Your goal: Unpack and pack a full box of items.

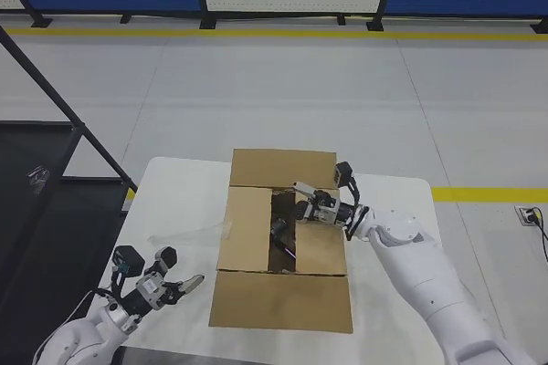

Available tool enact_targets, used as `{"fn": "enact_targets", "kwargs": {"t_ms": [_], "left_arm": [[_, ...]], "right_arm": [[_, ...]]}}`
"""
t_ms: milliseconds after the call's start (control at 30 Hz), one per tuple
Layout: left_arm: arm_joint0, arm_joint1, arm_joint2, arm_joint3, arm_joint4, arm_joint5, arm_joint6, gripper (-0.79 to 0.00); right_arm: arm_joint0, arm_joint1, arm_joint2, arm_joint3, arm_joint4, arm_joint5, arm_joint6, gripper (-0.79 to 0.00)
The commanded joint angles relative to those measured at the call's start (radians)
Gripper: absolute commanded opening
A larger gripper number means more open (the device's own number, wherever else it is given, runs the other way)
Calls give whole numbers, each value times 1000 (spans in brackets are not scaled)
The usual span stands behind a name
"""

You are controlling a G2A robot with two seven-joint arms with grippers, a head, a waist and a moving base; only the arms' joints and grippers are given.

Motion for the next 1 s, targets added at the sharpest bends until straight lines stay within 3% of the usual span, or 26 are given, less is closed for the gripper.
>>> {"fn": "enact_targets", "kwargs": {"t_ms": [0,300,667,967], "left_arm": [[8,1,-8,-6,-4,5,6,0],[44,-1,1,-42,0,16,28,0],[70,0,-1,-70,11,18,50,0],[86,1,-8,-84,26,20,63,0]], "right_arm": [[-40,8,0,-83,-43,34,-31,0],[-106,9,-18,-208,-107,160,-112,0],[-78,-31,-90,-147,-114,160,-177,0],[-46,-58,-95,-99,-31,145,-142,0]]}}
